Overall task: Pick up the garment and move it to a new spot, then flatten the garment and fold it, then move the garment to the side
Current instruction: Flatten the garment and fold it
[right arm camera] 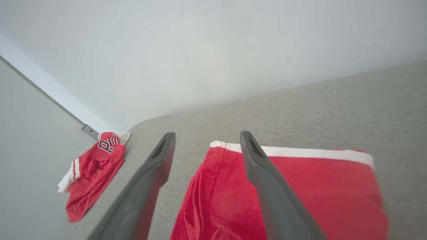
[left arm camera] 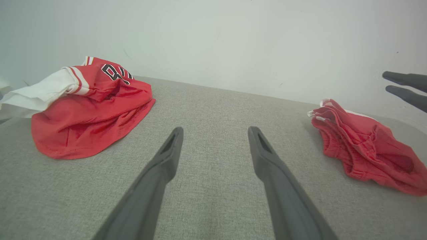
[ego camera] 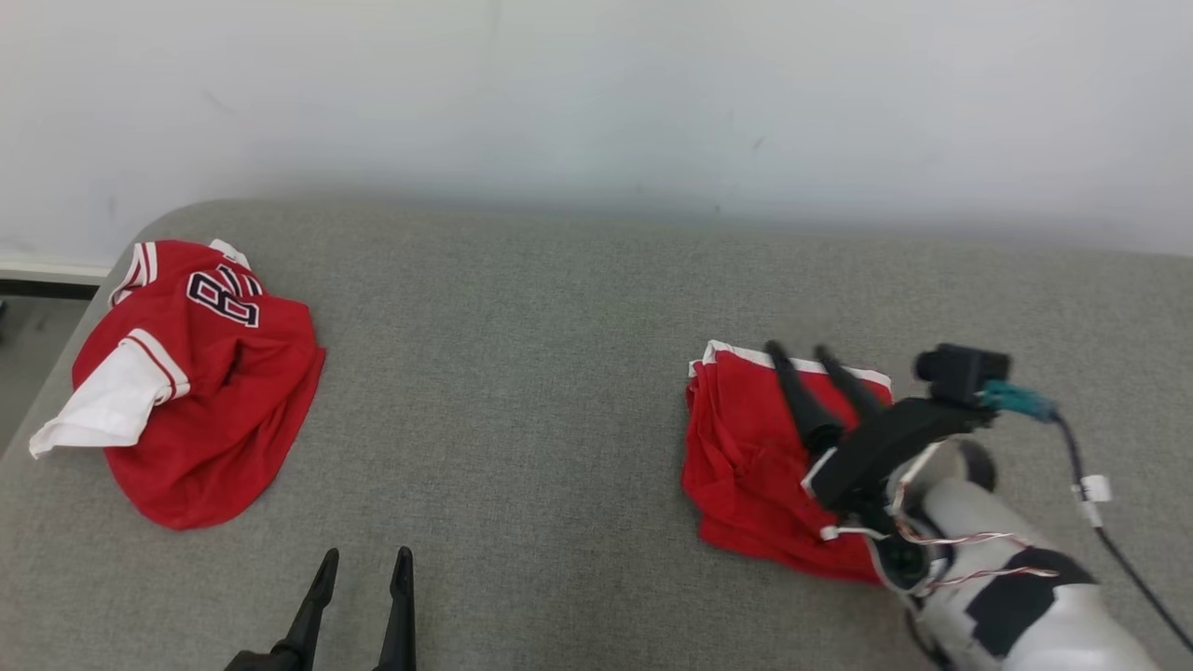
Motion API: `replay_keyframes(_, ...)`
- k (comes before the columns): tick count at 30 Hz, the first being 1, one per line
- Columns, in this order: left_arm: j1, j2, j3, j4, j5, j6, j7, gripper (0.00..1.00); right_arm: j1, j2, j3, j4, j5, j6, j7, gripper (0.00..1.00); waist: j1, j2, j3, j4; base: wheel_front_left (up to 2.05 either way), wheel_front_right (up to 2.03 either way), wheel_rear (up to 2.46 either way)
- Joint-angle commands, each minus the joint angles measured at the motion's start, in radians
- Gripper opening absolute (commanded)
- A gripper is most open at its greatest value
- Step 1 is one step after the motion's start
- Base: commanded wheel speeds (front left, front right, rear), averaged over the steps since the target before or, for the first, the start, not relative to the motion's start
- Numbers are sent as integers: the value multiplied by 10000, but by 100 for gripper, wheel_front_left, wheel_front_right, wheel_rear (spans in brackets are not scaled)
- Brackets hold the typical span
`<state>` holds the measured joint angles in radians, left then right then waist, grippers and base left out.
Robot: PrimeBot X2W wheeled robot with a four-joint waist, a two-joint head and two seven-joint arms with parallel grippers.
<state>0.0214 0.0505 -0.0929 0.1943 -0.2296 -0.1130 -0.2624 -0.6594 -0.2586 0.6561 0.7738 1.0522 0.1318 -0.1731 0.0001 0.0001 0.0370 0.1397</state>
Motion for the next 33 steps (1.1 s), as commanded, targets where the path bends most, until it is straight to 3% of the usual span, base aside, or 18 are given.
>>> replay_keyframes(1,182,-3,89,-33,87,11,-15,100,89,-487,-115,-224,-35,-22,-258,100,-1,-1,-67,-92,0,0,0)
replay_keyframes(10,268,-3,281,-102,178,-48,-15,100,857,-1784,-889,-420,-257,-22,-822,100,-1,-1,-120,-151,0,0,0)
replay_keyframes(11,280,-1,305,-108,186,-54,-15,100,996,-1877,-977,-375,-323,-23,-846,96,-1,-1,-120,-144,0,0,0)
replay_keyframes(12,285,-3,326,-113,195,-59,-15,100,1147,-1972,-1035,-318,-414,-22,-865,60,-1,-1,-118,-133,0,0,0)
replay_keyframes(14,293,-3,362,-121,203,-67,-15,100,1413,-2073,-1052,-187,-727,-22,-912,0,-1,-1,-111,-116,0,0,0)
replay_keyframes(22,240,-3,372,-59,256,-80,-15,100,1976,-1733,-1223,-26,-2407,-23,-925,0,-1,-1,-40,43,0,0,0)
replay_keyframes(33,-16,-3,154,93,308,-129,-15,100,1911,-568,-795,844,-3983,-24,-929,0,-1,-1,40,764,0,0,0)
